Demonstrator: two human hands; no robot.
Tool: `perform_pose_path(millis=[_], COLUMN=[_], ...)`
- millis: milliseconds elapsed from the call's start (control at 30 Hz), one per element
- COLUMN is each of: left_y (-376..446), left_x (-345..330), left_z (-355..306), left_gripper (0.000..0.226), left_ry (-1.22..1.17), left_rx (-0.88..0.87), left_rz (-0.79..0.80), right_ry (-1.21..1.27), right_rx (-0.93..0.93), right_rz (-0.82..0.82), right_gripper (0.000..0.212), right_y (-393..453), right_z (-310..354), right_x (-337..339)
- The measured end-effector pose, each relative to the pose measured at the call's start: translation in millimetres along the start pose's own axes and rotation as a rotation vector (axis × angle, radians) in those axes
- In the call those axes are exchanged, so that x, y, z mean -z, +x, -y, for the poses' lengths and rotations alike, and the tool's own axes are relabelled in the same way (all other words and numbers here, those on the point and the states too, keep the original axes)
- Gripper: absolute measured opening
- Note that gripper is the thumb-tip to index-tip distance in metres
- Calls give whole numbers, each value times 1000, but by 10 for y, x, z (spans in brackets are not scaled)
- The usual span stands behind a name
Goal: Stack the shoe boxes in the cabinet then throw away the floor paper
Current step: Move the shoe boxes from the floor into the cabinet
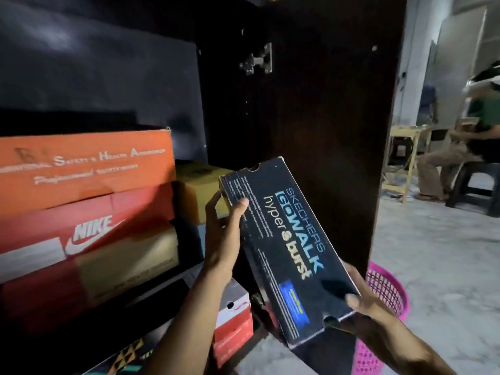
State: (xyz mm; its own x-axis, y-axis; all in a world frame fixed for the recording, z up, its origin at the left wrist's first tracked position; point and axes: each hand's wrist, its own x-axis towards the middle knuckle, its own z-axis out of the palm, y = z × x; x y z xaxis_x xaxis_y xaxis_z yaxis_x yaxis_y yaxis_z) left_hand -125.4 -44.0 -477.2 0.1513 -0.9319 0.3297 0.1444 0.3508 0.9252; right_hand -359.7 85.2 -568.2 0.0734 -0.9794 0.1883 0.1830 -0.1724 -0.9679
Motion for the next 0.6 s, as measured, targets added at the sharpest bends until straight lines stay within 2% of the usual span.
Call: perform_pose_path(millis=[67,167,233,300,400,500,600], left_y=[354,834,1003,971,855,737,804], left_x=[21,110,160,187,198,186,207], left_z=[-170,-344,-450,-638,-685,-633,-643], left_gripper=[46,80,72,60,69,60,59], left_ry=[-26,29,49,141,208,296,475], left_rx=[50,40,-26,-134,-373,-579,-753], left_rz=[-102,-203,-184,-172,-173,-74,-68], right_ry=[49,125,162,204,194,168,88], right_rx=[9,50,41,-7,-89,-159,-193], right_rz=[-7,-92,-166,-209,-272,-272,-246], right_gripper=[97,80,67,56,45,59,57], right_y=[187,540,809,1091,1497,1879,2169], right_z=[115,378,609,819,1100,1297,1405], right_x=[-136,-392,-582,-742,-915,-1061,-1222])
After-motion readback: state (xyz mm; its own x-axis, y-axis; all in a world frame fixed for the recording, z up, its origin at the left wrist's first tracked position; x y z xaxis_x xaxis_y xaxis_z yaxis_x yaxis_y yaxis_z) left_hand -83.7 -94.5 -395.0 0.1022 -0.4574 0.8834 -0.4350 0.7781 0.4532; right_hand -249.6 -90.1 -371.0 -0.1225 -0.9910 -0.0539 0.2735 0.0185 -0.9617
